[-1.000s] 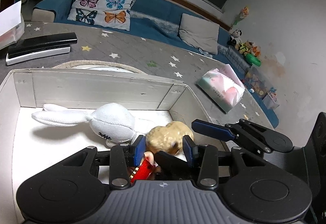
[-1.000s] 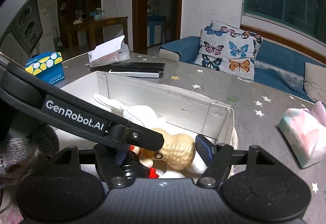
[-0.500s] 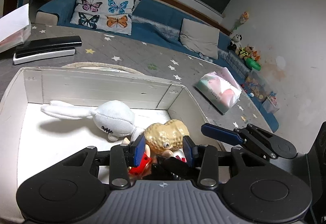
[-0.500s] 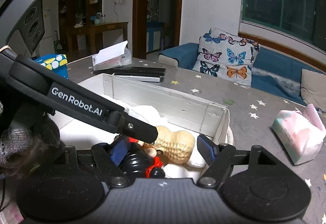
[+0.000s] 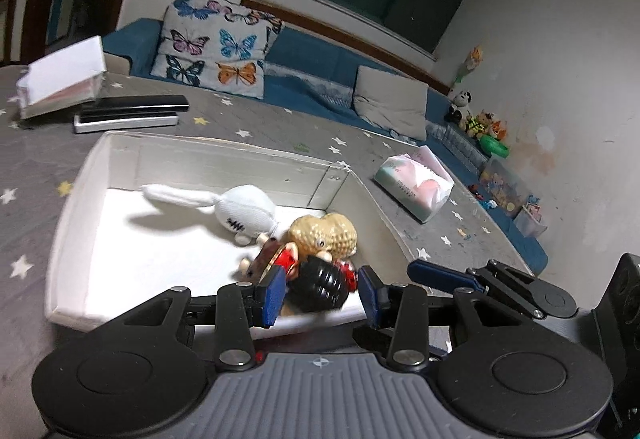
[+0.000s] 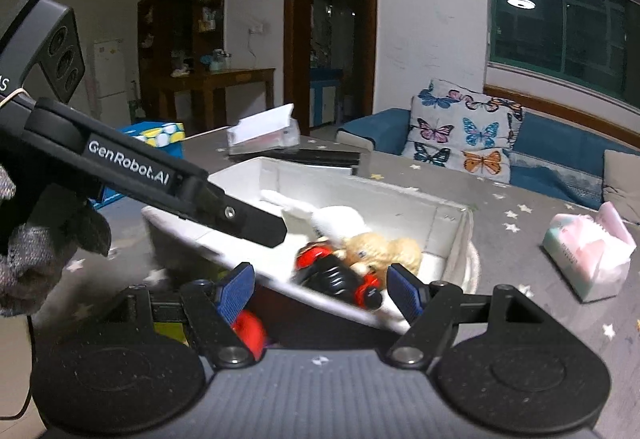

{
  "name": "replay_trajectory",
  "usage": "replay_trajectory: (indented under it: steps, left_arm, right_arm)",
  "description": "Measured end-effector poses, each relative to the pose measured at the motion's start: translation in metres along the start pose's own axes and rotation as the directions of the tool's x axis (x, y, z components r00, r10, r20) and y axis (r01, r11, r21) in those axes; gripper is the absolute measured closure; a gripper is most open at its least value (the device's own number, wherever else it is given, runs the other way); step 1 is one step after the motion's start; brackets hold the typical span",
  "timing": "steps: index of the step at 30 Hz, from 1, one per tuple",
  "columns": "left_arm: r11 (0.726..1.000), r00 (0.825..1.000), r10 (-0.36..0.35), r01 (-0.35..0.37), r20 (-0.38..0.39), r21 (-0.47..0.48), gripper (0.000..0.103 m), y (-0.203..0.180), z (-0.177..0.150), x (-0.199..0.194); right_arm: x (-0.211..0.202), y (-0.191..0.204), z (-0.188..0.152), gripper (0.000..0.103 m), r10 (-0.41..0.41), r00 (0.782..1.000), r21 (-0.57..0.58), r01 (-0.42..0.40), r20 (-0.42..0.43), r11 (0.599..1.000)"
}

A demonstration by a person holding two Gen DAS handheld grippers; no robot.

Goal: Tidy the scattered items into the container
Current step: 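Release the peanut figure and move both grippers back to the red bird, then close the right gripper on the red bird toy while the left gripper grips it too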

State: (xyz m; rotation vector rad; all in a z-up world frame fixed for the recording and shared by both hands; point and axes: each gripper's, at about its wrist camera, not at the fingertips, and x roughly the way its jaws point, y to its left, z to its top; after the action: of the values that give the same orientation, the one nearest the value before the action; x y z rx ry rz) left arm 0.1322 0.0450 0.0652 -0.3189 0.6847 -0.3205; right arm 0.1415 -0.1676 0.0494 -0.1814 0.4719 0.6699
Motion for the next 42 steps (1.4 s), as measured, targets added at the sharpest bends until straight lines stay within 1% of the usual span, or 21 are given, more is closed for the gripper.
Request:
replay_trajectory:
  steps: [3, 6, 12, 14, 15, 16, 19, 26, 30, 36, 42]
  left_arm:
    - [1.000, 1.000, 0.014, -0.014, 0.017, -0.005, 0.060, 0.001, -0.012, -0.015]
    - [0.999, 0.999, 0.029, -0.028, 0.028, -0.033, 0.060, 0.006, -0.024, -0.027]
    - [0.995, 0.998, 0.055, -0.053, 0.024, -0.088, 0.060, 0.018, -0.045, -0.041]
    - [0.993, 0.998, 0.058, -0.055, 0.023, -0.105, 0.060, 0.023, -0.050, -0.045]
    - [0.992, 0.998, 0.058, -0.055, 0.023, -0.112, 0.060, 0.025, -0.051, -0.046]
    - [0.992, 0.998, 0.056, -0.053, 0.024, -0.117, 0.060, 0.027, -0.051, -0.046]
    - [0.992, 0.998, 0.050, -0.047, 0.027, -0.121, 0.060, 0.030, -0.050, -0.045]
    - [0.991, 1.000, 0.016, -0.013, 0.026, -0.131, 0.060, 0.034, -0.044, -0.034]
    - [0.991, 1.000, 0.012, -0.010, 0.014, -0.134, 0.060, 0.034, -0.043, -0.028]
    - [0.987, 1.000, 0.014, -0.014, -0.005, -0.157, 0.060, 0.039, -0.041, -0.018]
    - [0.986, 1.000, 0.006, -0.010, -0.023, -0.169, 0.061, 0.041, -0.037, -0.007]
  right_arm:
    - [-0.012, 0.012, -0.012, 0.028, 0.021, 1.000, -0.007, -0.021, -0.001, 1.000]
    - [-0.018, 0.021, -0.022, 0.029, 0.030, 1.000, -0.015, -0.030, -0.007, 0.999]
    - [-0.028, 0.040, -0.034, 0.029, 0.068, 0.998, -0.014, -0.069, -0.017, 0.998]
    - [-0.028, 0.045, -0.035, 0.031, 0.077, 0.997, -0.016, -0.078, -0.021, 0.997]
    - [-0.027, 0.046, -0.035, 0.034, 0.082, 0.996, -0.015, -0.082, -0.024, 0.996]
    - [-0.026, 0.047, -0.035, 0.037, 0.086, 0.996, -0.012, -0.086, -0.027, 0.996]
    - [-0.021, 0.049, -0.035, 0.039, 0.085, 0.996, 0.000, -0.085, -0.035, 0.996]
    - [-0.016, 0.047, -0.035, 0.041, 0.049, 0.997, 0.037, -0.047, -0.056, 0.998]
    - [-0.010, 0.045, -0.036, 0.041, 0.044, 0.996, 0.052, -0.040, -0.074, 0.998]
    - [0.004, 0.038, -0.039, 0.046, 0.058, 0.994, 0.093, -0.049, -0.095, 0.994]
    - [0.015, 0.032, -0.040, 0.048, 0.077, 0.992, 0.110, -0.066, -0.103, 0.992]
